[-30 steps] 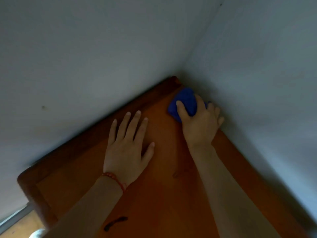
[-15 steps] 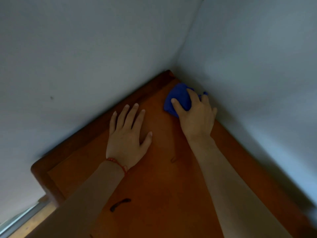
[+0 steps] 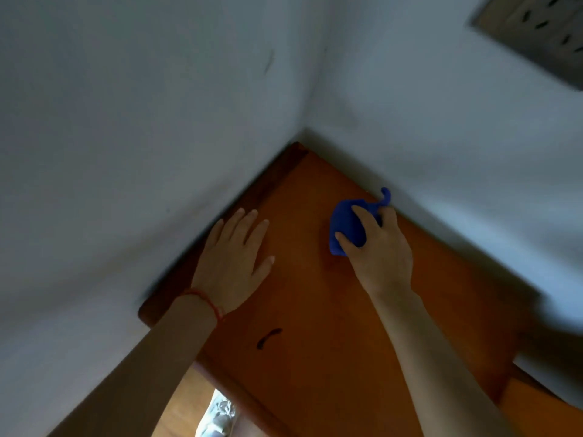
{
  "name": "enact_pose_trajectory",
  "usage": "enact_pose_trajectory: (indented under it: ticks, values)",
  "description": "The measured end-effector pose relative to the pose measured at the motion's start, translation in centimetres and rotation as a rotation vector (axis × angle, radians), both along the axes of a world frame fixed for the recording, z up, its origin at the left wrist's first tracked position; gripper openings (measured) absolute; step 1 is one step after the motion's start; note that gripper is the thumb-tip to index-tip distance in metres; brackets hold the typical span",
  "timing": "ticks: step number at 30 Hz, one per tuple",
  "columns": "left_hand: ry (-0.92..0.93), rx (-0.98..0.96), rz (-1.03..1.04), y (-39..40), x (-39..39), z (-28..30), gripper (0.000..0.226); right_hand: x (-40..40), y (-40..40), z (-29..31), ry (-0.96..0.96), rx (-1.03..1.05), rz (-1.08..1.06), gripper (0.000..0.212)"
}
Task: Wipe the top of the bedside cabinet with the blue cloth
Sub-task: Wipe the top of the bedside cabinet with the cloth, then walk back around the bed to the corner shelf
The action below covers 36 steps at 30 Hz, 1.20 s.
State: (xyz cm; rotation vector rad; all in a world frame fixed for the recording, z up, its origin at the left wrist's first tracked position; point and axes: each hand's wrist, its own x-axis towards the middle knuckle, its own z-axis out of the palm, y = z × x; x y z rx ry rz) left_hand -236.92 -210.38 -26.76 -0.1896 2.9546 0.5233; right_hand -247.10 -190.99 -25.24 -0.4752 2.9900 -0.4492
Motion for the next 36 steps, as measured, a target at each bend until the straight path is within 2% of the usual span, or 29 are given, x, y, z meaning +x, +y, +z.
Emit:
enact_pose_trajectory:
  ticks: [7,13,20,28,36]
  values:
    - [-0.009,0.021,-0.106,0.6,3.0,7.3,0.055,5.3,2.3,6.7,-0.018,0.028,-0.085,0.047]
    - [-0.012,0.018,-0.158,1.7,5.9,13.8,0.075,10.1,5.6,13.3,-0.032,0.042,-0.205,0.044]
    - [0.016,0.014,-0.265,3.6,8.1,20.7,0.074,16.6,8.4,20.3,-0.023,-0.009,-0.339,0.046]
    - [-0.049,0.007,-0.354,5.5,11.5,24.6,0.077,24.9,11.4,22.9,-0.050,-0.026,-0.590,0.051]
    - [-0.075,-0.055,-0.578,9.2,13.5,26.5,0.076,33.1,15.3,24.7,-0.070,-0.073,-0.806,0.051]
